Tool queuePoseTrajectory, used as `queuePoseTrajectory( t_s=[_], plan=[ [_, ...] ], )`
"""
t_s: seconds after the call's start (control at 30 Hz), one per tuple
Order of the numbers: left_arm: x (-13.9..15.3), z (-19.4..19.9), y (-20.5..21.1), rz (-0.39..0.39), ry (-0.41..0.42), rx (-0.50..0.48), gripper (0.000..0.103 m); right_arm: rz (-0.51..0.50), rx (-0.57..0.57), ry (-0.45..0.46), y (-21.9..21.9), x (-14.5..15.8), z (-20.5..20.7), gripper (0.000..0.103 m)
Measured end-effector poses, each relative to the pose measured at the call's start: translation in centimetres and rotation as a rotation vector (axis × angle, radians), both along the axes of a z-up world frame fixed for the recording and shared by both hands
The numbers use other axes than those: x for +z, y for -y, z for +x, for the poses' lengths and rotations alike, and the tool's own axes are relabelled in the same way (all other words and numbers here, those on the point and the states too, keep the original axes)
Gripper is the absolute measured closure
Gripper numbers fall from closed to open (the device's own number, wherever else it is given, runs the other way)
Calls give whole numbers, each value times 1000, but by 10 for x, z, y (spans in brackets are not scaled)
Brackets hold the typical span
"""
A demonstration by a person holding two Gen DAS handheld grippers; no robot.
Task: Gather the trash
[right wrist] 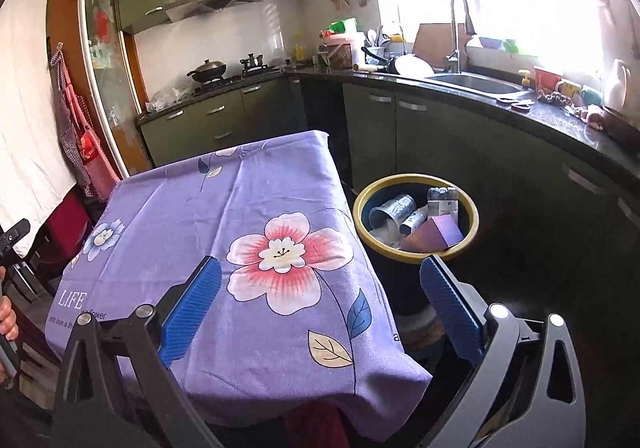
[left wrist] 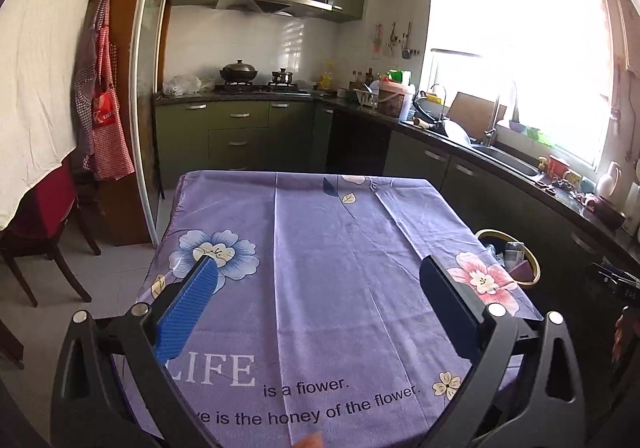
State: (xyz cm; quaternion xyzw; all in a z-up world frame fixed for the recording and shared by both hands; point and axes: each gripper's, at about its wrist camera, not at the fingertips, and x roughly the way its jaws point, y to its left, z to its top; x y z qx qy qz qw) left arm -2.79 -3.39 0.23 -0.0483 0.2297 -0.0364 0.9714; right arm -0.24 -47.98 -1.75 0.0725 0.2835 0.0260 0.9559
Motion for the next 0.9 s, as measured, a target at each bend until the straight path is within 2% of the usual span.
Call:
queuePoseTrajectory(
  t_s=[0.2,0.9],
  plan=[
    [3,-19,-1,26,2,14,7,-80,-36,73,-9,18,-24,5],
    [5,-24,1,52,14,16,7,-102,-10,54,-16,14,-20,5]
  ],
)
